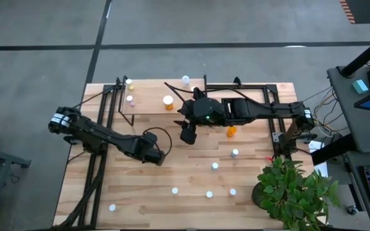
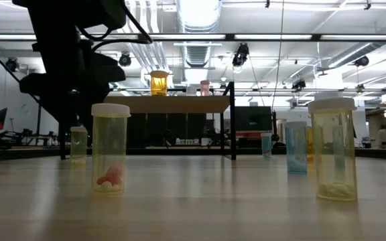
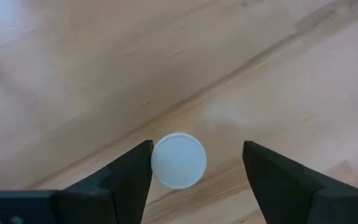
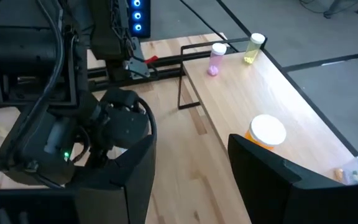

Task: Pick and place medicine bottles onto shelf by color
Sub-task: Put the yellow pill bottle on the shelf

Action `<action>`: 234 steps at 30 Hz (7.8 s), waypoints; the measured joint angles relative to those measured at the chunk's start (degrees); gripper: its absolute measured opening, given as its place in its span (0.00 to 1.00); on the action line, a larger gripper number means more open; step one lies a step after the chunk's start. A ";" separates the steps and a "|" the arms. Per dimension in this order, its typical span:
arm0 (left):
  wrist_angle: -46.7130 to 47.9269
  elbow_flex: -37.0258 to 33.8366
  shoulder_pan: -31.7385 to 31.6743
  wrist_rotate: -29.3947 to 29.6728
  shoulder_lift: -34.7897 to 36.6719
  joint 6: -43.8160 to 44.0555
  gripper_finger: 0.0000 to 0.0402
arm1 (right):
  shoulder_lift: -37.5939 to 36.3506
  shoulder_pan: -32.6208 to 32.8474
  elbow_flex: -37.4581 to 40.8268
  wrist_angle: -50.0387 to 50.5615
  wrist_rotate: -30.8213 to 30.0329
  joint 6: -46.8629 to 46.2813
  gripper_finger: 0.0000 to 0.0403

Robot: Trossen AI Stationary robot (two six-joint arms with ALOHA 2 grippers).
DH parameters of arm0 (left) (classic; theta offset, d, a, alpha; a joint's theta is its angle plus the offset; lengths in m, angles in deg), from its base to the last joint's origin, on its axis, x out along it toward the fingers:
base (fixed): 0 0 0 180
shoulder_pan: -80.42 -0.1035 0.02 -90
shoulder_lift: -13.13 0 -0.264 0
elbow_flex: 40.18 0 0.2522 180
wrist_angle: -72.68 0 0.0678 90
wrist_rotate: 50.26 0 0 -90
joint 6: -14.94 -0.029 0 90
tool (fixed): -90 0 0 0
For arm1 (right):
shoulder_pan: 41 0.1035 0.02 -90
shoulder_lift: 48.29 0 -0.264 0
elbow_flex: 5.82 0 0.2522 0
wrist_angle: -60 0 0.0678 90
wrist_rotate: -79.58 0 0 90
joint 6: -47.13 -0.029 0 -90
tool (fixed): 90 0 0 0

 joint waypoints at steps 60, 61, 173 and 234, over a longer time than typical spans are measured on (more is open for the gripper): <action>33.65 43.75 -38.85 -13.45 1.55 -56.56 0.25 | -0.15 5.03 4.96 -4.74 0.04 -0.09 0.48; 33.41 43.70 -41.28 -13.45 1.02 -57.99 0.25 | -0.15 5.03 4.96 -4.74 0.04 -0.35 0.48; 19.20 38.63 -59.12 -10.92 -5.08 -62.71 0.43 | -0.22 4.87 4.70 -6.03 0.02 1.66 0.48; -20.29 29.89 1.26 -6.61 15.72 -32.90 0.47 | -1.32 11.74 23.30 -15.56 16.37 -7.76 0.48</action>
